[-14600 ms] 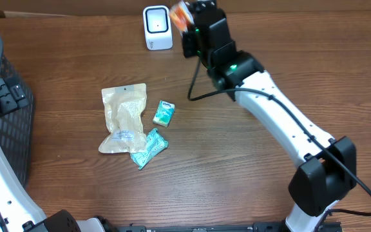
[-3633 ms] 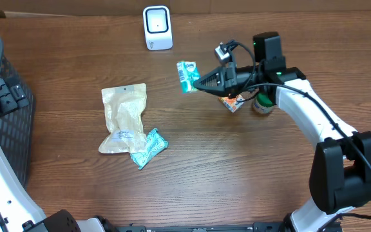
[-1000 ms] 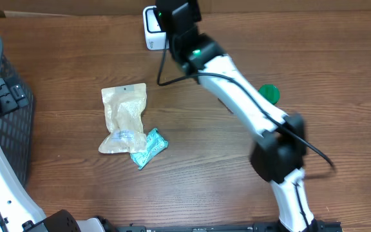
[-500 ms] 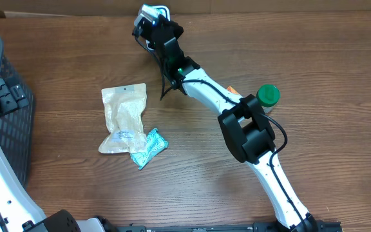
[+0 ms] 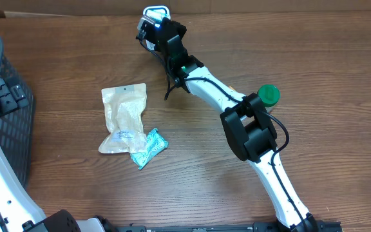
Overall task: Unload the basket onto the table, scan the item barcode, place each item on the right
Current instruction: 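Carry the Kleenex pack toward the white scanner, then hold the Kleenex pack in front of the scanner window, then carry the Kleenex pack back and set it beside the orange packet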
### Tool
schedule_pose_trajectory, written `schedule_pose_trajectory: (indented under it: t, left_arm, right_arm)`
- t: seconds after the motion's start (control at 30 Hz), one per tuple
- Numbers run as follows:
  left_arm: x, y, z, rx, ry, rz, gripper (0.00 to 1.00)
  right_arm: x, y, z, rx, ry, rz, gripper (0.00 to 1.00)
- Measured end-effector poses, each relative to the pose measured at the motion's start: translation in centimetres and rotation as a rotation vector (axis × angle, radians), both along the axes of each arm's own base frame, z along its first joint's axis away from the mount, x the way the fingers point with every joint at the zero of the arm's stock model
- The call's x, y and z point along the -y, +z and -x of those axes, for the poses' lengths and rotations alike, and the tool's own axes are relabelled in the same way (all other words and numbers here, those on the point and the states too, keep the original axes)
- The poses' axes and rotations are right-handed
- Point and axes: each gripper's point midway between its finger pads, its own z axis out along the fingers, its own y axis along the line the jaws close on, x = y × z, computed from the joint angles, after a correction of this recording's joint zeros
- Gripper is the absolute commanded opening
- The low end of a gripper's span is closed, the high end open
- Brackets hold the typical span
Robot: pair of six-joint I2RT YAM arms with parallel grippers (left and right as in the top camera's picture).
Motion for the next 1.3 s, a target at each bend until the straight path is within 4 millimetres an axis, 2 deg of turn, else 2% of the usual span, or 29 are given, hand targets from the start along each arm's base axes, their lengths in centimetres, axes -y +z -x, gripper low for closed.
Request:
schedule_pose_trajectory:
  t: [0.43,0.67,0.77,0.8,0.93,0.97,1.1,1.13,1.2,1.3]
  left_arm:
    - [0.0,0.0,0.0,0.0,0.0,0.0,0.99]
    - [0.0,0.0,0.0,0.0,0.0,0.0,1.0]
    - [0.0,0.0,0.0,0.0,0.0,0.0,0.99]
    - [0.0,0.0,0.0,0.0,0.0,0.001,0.99]
    - [0.0,0.0,0.0,0.0,-0.001,0.0,1.0]
    - [0.0,0.0,0.0,0.0,0.0,0.0,1.0]
    - [0.0,0.0,0.0,0.0,0.0,0.001,0.99]
    - [0.0,0.0,0.0,0.0,0.0,0.0,1.0]
    - [0.0,0.0,0.0,0.0,0.0,0.0,1.0]
    - [0.0,0.0,0.0,0.0,0.0,0.0,1.0]
  right_arm:
    - [0.0,-0.1,0.0,-0.005,0.0,0.007,0.04]
    - [0.3,-2.2,1.3,-0.15,-0.009,-0.032,0.04]
    - [0.7,-0.2,2.5,-0.216,-0.033,-0.121,0.04]
    - [1.0,1.6,3.1,-0.232,-0.049,-0.169,0.04]
    - [2.4,9.1,6.7,-0.318,-0.095,-0.373,0.04]
    - [3.1,11.9,8.3,-0.346,-0.106,-0.446,0.04]
    - [6.4,17.9,14.4,-0.475,-0.188,-0.631,0.04]
    - [7.6,18.4,16.2,-0.525,-0.235,-0.664,0.04]
    - [10.0,18.2,19.1,-0.623,-0.34,-0.706,0.04]
    - [13.8,15.2,22.2,-0.771,-0.558,-0.716,0.04]
